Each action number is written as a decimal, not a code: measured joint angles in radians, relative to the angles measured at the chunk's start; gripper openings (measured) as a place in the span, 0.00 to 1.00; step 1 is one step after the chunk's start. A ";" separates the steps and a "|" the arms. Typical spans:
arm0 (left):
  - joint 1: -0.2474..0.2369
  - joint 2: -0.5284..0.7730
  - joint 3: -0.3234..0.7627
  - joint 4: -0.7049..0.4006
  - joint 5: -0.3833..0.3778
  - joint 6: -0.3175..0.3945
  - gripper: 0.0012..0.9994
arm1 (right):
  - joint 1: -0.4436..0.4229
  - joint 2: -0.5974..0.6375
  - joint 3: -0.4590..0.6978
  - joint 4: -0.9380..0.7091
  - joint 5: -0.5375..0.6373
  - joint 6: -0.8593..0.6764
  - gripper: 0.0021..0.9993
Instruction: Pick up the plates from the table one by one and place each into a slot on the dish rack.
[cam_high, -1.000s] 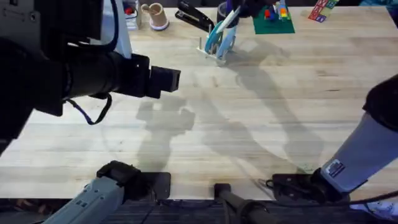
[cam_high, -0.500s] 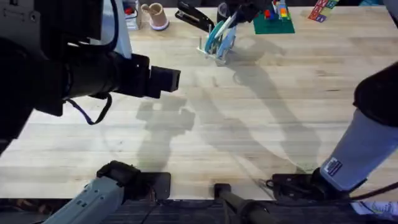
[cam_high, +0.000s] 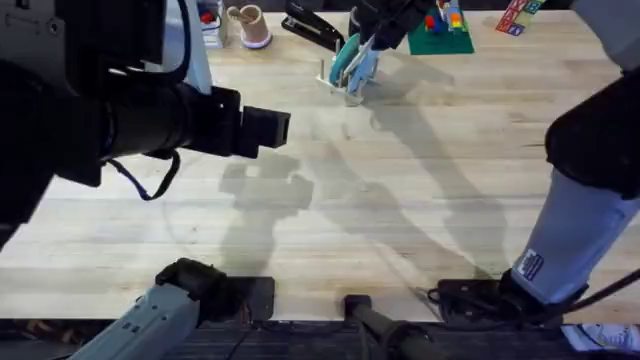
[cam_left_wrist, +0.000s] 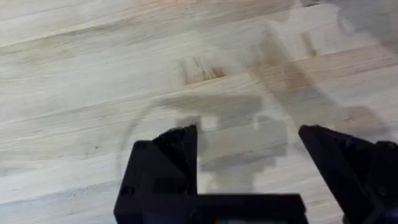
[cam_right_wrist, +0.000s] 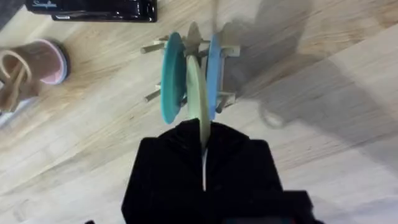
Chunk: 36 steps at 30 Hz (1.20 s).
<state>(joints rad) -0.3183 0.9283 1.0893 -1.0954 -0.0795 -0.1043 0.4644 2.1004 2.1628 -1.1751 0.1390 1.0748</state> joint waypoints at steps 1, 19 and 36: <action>0.000 0.000 0.000 0.000 0.000 0.000 1.00 | 0.000 0.001 0.000 0.000 0.000 0.000 0.03; 0.000 0.000 0.000 0.000 0.000 0.000 0.99 | 0.000 0.047 0.000 0.013 0.000 0.004 0.03; 0.000 0.000 0.000 0.000 0.000 0.000 0.99 | 0.000 0.060 0.000 0.019 0.000 0.007 0.03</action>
<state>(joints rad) -0.3183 0.9283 1.0893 -1.0950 -0.0795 -0.1043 0.4644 2.1609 2.1628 -1.1557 0.1390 1.0817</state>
